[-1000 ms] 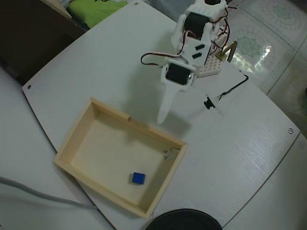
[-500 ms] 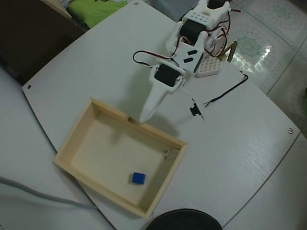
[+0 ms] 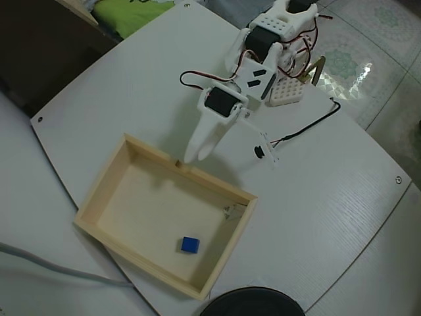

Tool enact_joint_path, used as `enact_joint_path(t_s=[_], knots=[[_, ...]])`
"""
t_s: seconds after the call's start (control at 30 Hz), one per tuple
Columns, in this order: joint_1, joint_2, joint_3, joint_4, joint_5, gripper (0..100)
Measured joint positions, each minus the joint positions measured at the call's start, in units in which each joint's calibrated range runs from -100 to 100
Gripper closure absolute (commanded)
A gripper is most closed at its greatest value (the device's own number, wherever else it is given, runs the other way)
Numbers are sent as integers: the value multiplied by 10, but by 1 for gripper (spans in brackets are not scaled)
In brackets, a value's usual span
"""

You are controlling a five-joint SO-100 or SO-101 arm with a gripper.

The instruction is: Pick up the small blue cube and put it into the box

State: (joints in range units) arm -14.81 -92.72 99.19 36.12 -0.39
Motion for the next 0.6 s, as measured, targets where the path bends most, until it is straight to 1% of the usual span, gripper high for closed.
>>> enact_joint_path(t_s=[0.1, 0.3, 0.5, 0.6], knots=[[0, 0, 0, 0, 0, 99], [1, 0, 0, 10, 0, 99], [1, 0, 0, 64, 0, 99], [1, 0, 0, 73, 0, 99]])
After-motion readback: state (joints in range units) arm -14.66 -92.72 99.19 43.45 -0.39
